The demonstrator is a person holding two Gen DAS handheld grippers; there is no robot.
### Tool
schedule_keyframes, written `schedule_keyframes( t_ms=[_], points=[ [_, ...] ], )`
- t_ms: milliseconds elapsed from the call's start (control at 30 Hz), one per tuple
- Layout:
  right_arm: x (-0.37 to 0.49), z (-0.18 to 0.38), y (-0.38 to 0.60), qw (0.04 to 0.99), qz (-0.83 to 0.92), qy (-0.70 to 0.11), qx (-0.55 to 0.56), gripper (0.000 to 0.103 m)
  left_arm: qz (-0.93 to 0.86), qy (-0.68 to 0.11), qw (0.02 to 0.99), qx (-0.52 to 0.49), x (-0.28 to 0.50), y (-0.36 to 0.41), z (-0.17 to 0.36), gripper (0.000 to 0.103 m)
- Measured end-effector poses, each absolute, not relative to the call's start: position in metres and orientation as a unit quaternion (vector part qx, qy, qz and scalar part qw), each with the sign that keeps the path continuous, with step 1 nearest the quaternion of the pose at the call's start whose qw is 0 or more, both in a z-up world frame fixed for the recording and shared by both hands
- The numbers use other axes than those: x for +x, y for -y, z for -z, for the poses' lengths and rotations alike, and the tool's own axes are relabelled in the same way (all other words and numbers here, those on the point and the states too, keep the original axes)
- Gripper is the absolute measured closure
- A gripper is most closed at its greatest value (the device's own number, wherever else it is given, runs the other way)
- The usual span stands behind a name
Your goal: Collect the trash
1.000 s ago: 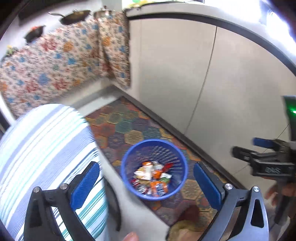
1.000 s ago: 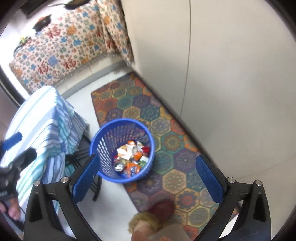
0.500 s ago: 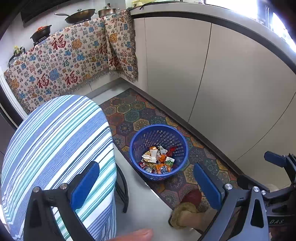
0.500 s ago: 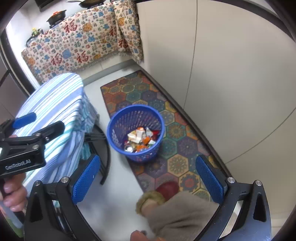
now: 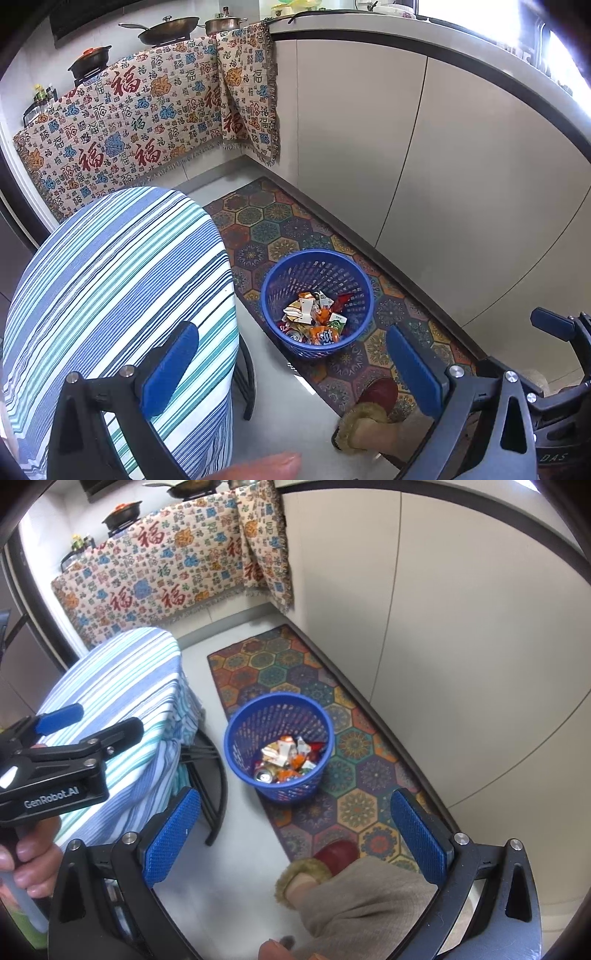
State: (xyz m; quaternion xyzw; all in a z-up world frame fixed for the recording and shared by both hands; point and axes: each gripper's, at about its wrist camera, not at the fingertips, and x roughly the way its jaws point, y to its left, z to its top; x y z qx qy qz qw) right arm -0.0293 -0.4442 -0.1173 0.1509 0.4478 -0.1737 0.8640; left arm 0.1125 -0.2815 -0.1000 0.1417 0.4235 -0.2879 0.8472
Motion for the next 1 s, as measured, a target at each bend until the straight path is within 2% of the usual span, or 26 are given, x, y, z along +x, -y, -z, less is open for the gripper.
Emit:
schedule_keyframes(
  t_ms=[1000],
  points=[
    [-0.0225, 0.1175, 0.4396, 0.862, 0.166, -0.454, 0.151, 0.0, 0.282, -0.432, 0.844, 0.143, 0.119, 0.2808, 0.1063, 0.0]
  ],
)
